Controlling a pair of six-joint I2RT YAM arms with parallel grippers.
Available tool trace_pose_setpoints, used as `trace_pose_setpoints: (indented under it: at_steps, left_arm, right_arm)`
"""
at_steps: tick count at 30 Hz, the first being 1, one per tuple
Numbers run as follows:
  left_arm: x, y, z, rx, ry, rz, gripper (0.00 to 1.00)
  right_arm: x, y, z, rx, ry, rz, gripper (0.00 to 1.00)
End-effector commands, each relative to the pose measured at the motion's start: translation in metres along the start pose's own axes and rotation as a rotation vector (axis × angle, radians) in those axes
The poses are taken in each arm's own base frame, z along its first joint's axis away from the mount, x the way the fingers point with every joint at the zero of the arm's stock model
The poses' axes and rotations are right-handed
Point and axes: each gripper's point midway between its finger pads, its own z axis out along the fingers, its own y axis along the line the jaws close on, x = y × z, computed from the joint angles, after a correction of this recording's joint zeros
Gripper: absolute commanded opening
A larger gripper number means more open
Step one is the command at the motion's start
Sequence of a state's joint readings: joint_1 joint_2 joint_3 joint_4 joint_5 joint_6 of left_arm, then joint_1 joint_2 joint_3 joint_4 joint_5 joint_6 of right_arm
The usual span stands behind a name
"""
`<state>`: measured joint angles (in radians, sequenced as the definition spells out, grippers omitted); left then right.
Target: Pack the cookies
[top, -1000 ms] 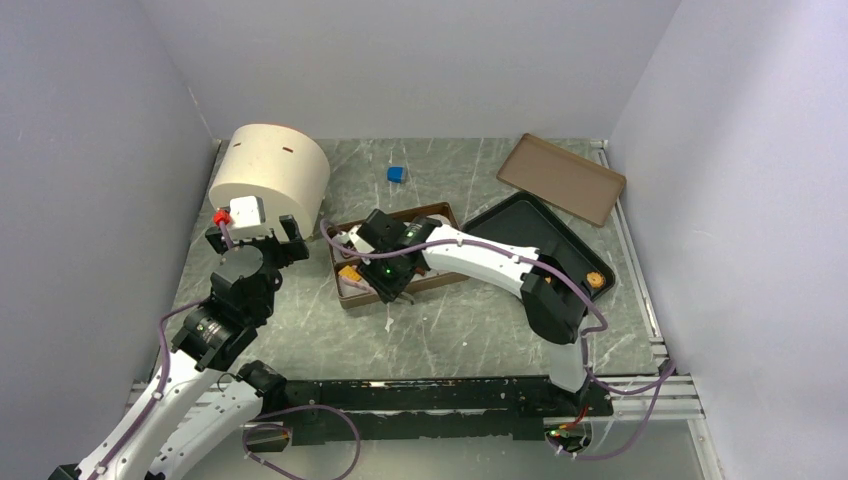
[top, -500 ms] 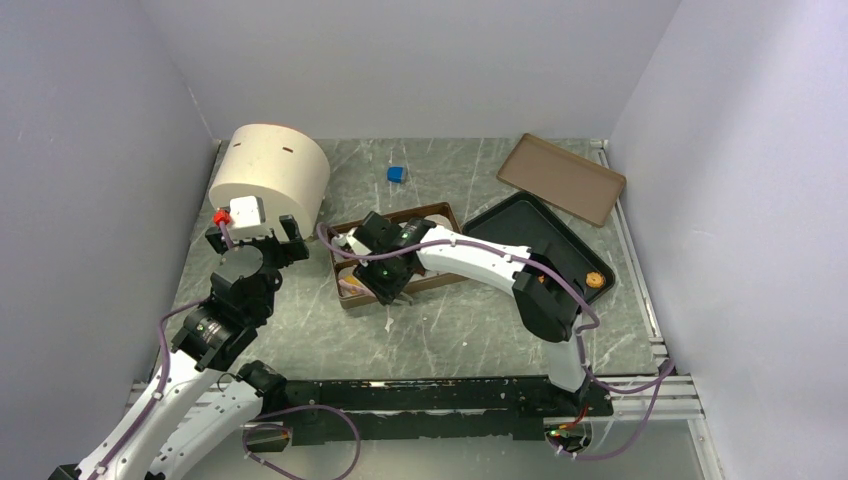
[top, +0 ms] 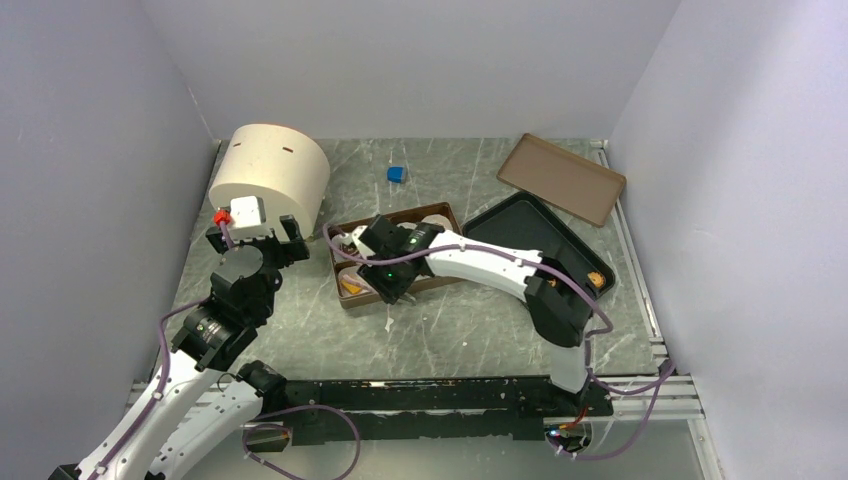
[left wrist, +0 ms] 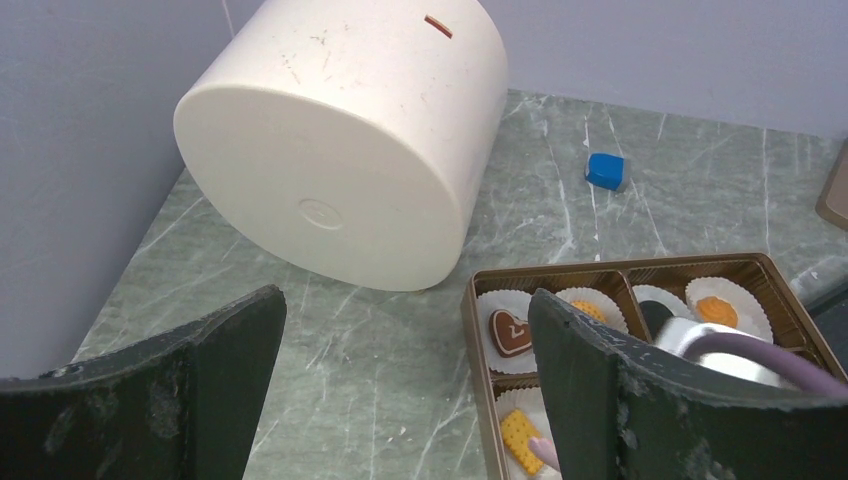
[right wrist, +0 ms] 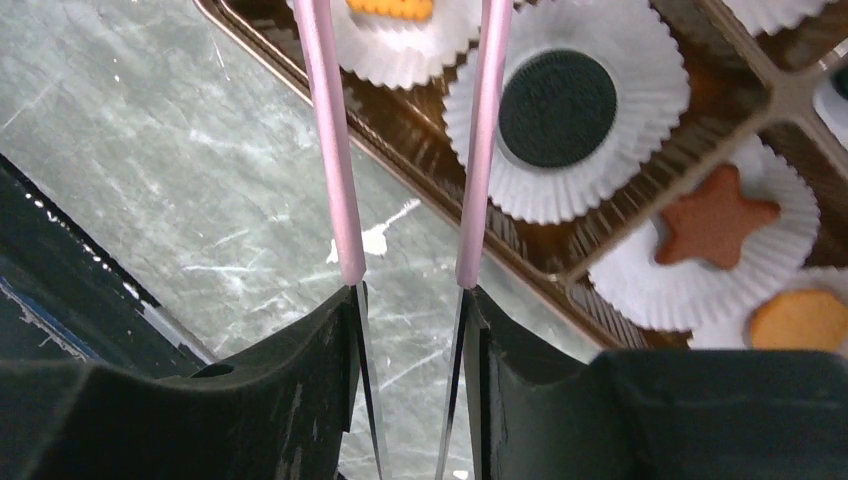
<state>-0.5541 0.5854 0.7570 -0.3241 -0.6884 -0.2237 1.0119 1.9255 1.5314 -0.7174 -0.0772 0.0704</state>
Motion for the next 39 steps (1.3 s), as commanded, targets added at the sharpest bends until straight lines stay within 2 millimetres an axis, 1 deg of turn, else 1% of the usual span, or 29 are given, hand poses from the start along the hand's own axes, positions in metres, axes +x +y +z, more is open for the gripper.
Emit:
trace_pose_setpoints:
  at_steps: [1,6,11,17,21,25,31,35,39]
  left_arm:
    - [-0.013,-0.002,-0.003,0.016,-0.031,-0.030,0.96]
    - [-0.013,-0.003,-0.003,0.018,-0.030,-0.031,0.96]
    - [-0.012,-0.004,-0.002,0.025,-0.028,-0.030,0.96]
    - [-0.012,-0.006,-0.002,0.032,-0.026,-0.028,0.96]
    - [-0.011,-0.007,-0.001,0.037,-0.024,-0.027,0.96]
    - [-0.009,-0.009,-0.001,0.049,-0.018,-0.024,0.96]
    - [-0.008,-0.012,-0.001,0.063,-0.014,-0.023,0.96]
    - [-0.008,-0.013,-0.001,0.069,-0.012,-0.022,0.96]
    - [-0.009,-0.012,-0.001,0.066,-0.013,-0.019,0.96]
  right_arm:
    - [-0.030,-0.007,-0.045,0.075,-0.216,0.061,0.41]
    - [-0.019,-0.031,-0.074,0.216,-0.327,0.208,0.41]
    - [0.003,-0.054,-0.098,0.342,-0.425,0.401,0.42]
    - [0.048,-0.084,-0.117,0.525,-0.485,0.669,0.43]
    - [0.078,-0.097,-0.122,0.606,-0.517,0.840,0.43]
    - [0.112,-0.108,-0.116,0.691,-0.503,0.993,0.43]
    - [0.153,-0.115,-0.093,0.758,-0.486,1.185,0.42]
    - [0.165,-0.123,-0.080,0.772,-0.474,1.259,0.41]
    - [0.174,-0.131,-0.062,0.752,-0.423,1.332,0.41]
